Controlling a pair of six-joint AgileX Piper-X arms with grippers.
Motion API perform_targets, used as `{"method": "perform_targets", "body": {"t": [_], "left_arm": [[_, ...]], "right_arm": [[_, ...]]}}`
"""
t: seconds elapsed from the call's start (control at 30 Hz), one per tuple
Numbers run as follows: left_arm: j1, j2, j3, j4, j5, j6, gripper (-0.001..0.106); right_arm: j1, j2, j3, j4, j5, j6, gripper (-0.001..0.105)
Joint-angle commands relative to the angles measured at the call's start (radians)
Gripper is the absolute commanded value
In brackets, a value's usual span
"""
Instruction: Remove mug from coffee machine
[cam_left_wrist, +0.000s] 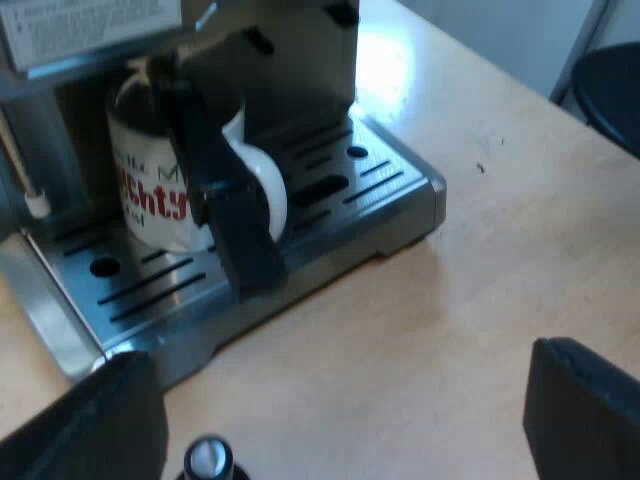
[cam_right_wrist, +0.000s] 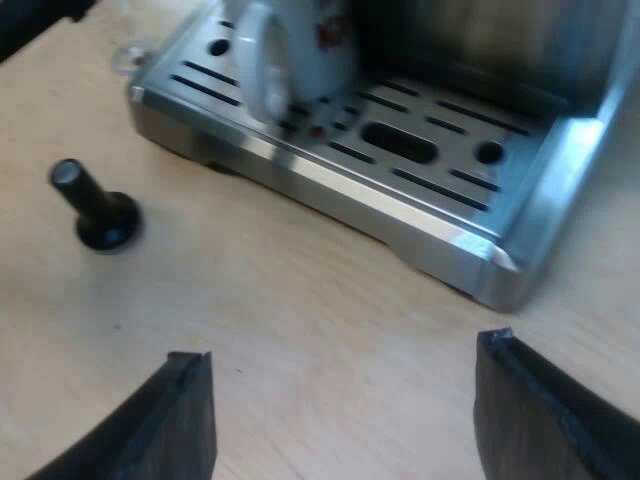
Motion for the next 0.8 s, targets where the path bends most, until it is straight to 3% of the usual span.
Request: {"method": "perform_targets", "body": {"t": [0.03,0.27,0.57,0.8], "left_arm": [[-0.004,0.017,-0.007,-0.074,0.004,-0.012,0.079],[-0.004,0.027,-0.007,-0.115,0.004,-0.012,0.079],[-0.004,0.027,-0.007,-0.115,0.004,-0.012,0.079],[-0.004,0.027,-0.002,-0.113,0.004,-0.012,0.079]], "right_arm": [[0.06,0.031,-0.012,-0.07,0.011,-0.017,0.058],[0.15,0.122,-0.01,-0.14,0.052,-0.017,0.058],[0.152,0.26,-0.01,-0.161,0.048,-0.015,0.058],[0.166,0.358,-0.01,-0.161,-0.004,-0.012,0.057]]}}
